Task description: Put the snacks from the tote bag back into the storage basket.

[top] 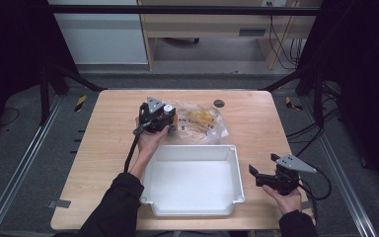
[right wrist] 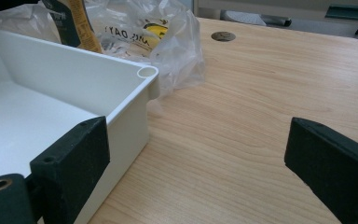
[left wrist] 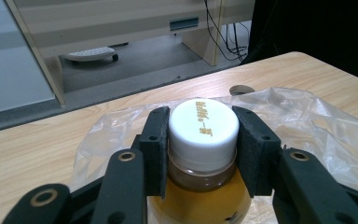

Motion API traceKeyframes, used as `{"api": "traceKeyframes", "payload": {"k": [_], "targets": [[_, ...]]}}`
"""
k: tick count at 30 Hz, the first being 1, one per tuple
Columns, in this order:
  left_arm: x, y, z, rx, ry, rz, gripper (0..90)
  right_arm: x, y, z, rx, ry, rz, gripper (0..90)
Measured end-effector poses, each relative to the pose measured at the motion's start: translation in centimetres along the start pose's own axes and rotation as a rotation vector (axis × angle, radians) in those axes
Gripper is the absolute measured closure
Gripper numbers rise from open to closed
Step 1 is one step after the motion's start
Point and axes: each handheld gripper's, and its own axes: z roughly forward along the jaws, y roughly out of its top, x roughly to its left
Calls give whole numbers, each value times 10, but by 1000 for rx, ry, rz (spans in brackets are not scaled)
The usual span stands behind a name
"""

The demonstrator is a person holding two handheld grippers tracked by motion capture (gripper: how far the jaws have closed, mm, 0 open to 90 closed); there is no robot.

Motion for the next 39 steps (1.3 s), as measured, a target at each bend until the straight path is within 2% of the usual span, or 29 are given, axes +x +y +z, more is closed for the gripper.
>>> {"api": "traceKeyframes", "payload": {"k": [20, 30, 39], "targets": [[1, 1, 0, -3, 6, -33, 588, 0, 0, 0, 0, 3, 1, 78], [3, 5, -6, -22, 13, -29, 588, 0, 0, 0, -1, 0, 0, 79], [3, 9, -14, -39, 1, -28, 588, 0, 0, 0, 0, 0, -1, 80]]}}
